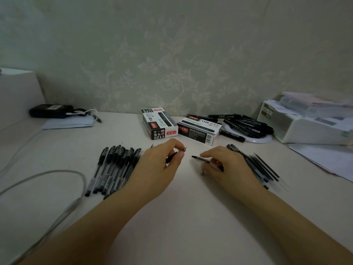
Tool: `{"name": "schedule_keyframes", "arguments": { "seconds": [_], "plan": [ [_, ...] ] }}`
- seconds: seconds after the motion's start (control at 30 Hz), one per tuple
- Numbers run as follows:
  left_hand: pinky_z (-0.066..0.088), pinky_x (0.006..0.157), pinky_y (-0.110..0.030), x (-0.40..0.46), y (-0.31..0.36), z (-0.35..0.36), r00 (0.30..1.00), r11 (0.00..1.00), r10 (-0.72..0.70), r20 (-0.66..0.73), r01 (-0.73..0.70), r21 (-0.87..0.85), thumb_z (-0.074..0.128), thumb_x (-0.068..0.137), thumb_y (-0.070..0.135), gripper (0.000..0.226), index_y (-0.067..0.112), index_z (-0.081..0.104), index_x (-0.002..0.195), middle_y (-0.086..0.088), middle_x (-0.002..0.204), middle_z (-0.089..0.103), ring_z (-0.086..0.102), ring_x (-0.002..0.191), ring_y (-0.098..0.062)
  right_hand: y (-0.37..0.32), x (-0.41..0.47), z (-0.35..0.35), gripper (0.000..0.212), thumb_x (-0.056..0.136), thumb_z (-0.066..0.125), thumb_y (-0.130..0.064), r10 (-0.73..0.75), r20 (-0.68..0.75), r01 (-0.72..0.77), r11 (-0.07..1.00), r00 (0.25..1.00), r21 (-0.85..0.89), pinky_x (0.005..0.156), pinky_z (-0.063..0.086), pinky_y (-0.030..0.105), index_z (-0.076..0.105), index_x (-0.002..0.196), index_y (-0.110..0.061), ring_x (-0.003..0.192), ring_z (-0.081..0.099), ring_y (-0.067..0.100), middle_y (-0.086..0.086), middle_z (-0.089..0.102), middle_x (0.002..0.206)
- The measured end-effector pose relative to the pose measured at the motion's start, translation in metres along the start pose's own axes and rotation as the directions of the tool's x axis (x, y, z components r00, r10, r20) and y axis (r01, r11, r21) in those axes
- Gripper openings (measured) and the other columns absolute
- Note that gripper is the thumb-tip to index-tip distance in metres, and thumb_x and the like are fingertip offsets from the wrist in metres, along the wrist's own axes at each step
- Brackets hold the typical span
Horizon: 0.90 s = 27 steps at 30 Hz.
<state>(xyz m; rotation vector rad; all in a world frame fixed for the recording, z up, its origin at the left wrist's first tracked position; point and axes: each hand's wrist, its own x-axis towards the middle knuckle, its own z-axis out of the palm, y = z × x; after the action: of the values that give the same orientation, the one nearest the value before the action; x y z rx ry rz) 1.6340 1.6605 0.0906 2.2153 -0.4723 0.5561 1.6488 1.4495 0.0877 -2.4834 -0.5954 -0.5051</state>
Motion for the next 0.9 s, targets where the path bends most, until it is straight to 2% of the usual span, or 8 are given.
{"name": "schedule_keyframes", "arguments": {
  "seconds": [0.2, 0.33, 0.37, 0.47, 0.63, 0.7, 0.8, 0.9],
  "plan": [
    [0.036, 0.057, -0.006, -0.001, 0.000, -0.001, 1.000, 1.000, 0.003, 0.015, -0.003, 0.004, 0.052, 0.096, 0.029, 0.010, 0.032, 0.060, 0.100, 0.011, 0.067, 0.056, 0.051, 0.060, 0.005, -0.005, -0.001, 0.005, 0.025, 0.098, 0.055, -0.032, -0.031, 0.062, 0.029, 0.999, 0.998, 0.030, 0.079, 0.047, 0.017, 0.072, 0.113, -0.022, 0.084, 0.059, 0.003, -0.009, 0.065, 0.099],
    [0.036, 0.057, -0.007, 0.000, 0.000, -0.001, 1.000, 1.000, 0.004, 0.023, -0.004, 0.015, 0.052, 0.096, 0.030, 0.009, 0.033, 0.060, 0.100, 0.012, 0.068, 0.055, 0.051, 0.060, 0.007, -0.009, -0.001, 0.002, 0.044, 0.088, 0.049, -0.063, -0.074, 0.229, 0.066, 0.997, 0.971, 0.042, 0.078, 0.047, 0.013, 0.068, 0.116, -0.034, 0.088, 0.057, -0.002, -0.018, 0.059, 0.103],
    [0.037, 0.057, -0.007, 0.000, 0.000, 0.000, 1.000, 1.000, 0.005, 0.027, -0.006, 0.020, 0.052, 0.096, 0.030, 0.009, 0.033, 0.060, 0.100, 0.011, 0.067, 0.055, 0.051, 0.060, 0.007, -0.009, -0.001, 0.003, 0.039, 0.088, 0.056, -0.060, -0.098, 0.265, 0.099, 0.995, 0.959, 0.011, 0.078, 0.045, 0.010, 0.068, 0.115, -0.035, 0.088, 0.056, -0.002, -0.019, 0.058, 0.103],
    [0.036, 0.057, -0.007, 0.000, 0.000, 0.000, 0.999, 1.000, 0.005, 0.036, -0.005, 0.017, 0.052, 0.096, 0.030, 0.009, 0.033, 0.060, 0.101, 0.009, 0.067, 0.056, 0.051, 0.060, 0.006, -0.006, 0.000, 0.006, 0.015, 0.090, 0.070, -0.028, -0.154, 0.238, 0.153, 0.988, 0.959, 0.022, 0.076, 0.043, 0.010, 0.075, 0.104, -0.027, 0.084, 0.058, 0.001, -0.012, 0.062, 0.097],
    [0.035, 0.058, -0.006, -0.001, 0.000, 0.001, 0.997, 0.999, 0.022, 0.075, -0.025, 0.034, 0.052, 0.096, 0.030, 0.011, 0.035, 0.060, 0.102, 0.011, 0.068, 0.055, 0.052, 0.063, 0.006, -0.007, -0.002, 0.008, 0.016, 0.088, 0.071, -0.011, -0.110, 0.132, 0.099, 0.991, 0.985, 0.094, 0.076, 0.045, 0.012, 0.077, 0.096, -0.024, 0.083, 0.060, 0.001, -0.014, 0.065, 0.091],
    [0.036, 0.059, -0.006, -0.002, 0.000, 0.001, 0.993, 0.998, 0.033, 0.110, -0.038, 0.044, 0.052, 0.096, 0.031, 0.010, 0.036, 0.060, 0.101, 0.013, 0.067, 0.054, 0.052, 0.064, 0.007, -0.009, -0.002, 0.009, 0.017, 0.087, 0.072, -0.010, -0.002, 0.038, -0.008, 0.970, 0.999, 0.243, 0.077, 0.048, 0.012, 0.077, 0.094, -0.025, 0.083, 0.064, 0.001, -0.015, 0.068, 0.088],
    [0.034, 0.055, -0.009, -0.003, -0.001, 0.002, 0.985, 0.997, 0.047, 0.169, -0.058, 0.056, 0.050, 0.097, 0.034, 0.010, 0.038, 0.059, 0.100, 0.011, 0.067, 0.055, 0.052, 0.063, 0.001, -0.015, 0.001, 0.008, 0.018, 0.087, 0.072, -0.009, 0.168, -0.005, -0.135, 0.811, 0.986, 0.569, 0.073, 0.052, 0.014, 0.076, 0.090, -0.026, 0.076, 0.068, 0.003, -0.010, 0.073, 0.081],
    [0.037, 0.056, -0.011, -0.004, 0.000, 0.002, 0.976, 0.996, 0.056, 0.211, -0.069, 0.057, 0.050, 0.097, 0.036, 0.010, 0.038, 0.059, 0.100, 0.010, 0.073, 0.058, 0.054, 0.066, -0.003, -0.020, 0.000, 0.008, 0.017, 0.087, 0.072, -0.008, 0.180, -0.004, -0.129, 0.719, 0.984, 0.683, 0.072, 0.052, 0.014, 0.076, 0.090, -0.023, 0.075, 0.068, 0.004, -0.006, 0.074, 0.082]
  ]
}}
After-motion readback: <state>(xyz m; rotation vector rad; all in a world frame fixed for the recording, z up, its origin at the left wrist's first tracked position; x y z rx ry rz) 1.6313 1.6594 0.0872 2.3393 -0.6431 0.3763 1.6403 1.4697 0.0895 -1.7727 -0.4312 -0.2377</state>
